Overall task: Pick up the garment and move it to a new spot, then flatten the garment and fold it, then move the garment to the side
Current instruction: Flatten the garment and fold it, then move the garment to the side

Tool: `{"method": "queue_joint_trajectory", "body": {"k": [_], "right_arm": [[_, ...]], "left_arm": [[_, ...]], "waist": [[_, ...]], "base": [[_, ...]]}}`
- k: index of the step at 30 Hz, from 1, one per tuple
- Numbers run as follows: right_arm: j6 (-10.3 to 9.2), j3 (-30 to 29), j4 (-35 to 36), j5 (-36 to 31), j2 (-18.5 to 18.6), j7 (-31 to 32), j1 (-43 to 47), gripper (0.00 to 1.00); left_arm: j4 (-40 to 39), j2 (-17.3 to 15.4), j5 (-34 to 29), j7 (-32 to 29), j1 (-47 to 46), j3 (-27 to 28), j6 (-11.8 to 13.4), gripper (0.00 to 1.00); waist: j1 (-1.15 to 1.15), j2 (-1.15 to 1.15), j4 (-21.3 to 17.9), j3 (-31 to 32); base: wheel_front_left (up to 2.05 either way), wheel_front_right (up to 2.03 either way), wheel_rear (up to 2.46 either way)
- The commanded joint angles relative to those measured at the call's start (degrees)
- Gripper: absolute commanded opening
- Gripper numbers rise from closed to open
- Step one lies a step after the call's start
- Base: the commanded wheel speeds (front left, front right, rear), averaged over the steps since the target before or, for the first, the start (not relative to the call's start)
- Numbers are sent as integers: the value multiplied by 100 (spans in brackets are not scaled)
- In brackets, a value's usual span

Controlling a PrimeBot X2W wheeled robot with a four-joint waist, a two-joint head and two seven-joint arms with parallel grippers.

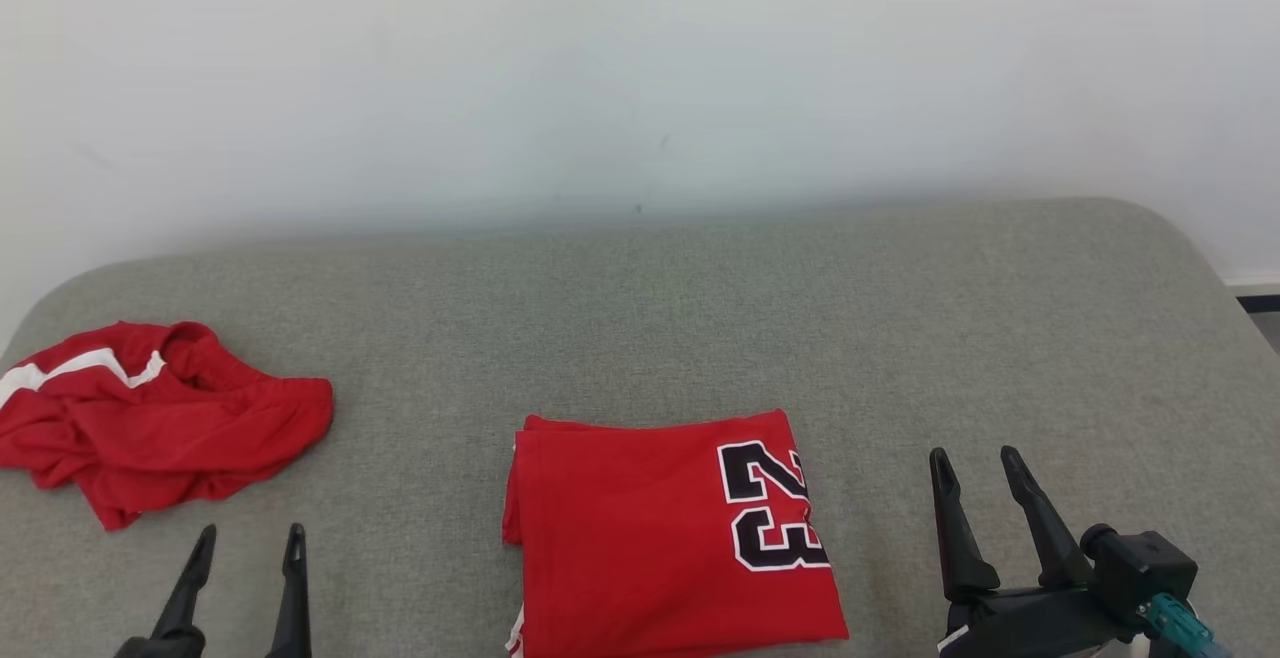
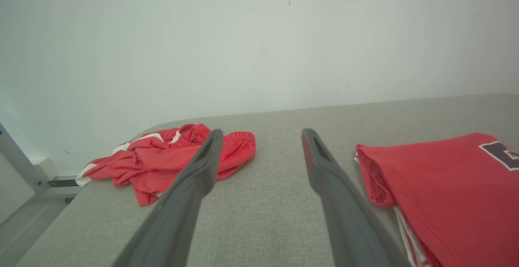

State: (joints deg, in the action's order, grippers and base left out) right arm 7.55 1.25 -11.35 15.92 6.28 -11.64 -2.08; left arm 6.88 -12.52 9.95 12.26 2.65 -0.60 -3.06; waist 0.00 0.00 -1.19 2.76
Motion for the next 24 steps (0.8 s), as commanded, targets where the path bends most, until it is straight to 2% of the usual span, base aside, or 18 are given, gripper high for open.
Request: {"method": "queue_joint_trajectory", "body": {"k": [1, 24], "right_arm": [[-11, -34, 27, -71, -44, 21, 83, 100], [-11, -76, 287, -311, -167, 587, 150, 100]], "left_arm": [[-92, -47, 55, -1, 110, 62, 12, 100], [-774, -190, 132, -265, 310, 84, 189, 100]], "waist": [[0, 0, 78, 62], [0, 0, 171, 22]], "base": [[0, 0, 0], [0, 0, 0]]}}
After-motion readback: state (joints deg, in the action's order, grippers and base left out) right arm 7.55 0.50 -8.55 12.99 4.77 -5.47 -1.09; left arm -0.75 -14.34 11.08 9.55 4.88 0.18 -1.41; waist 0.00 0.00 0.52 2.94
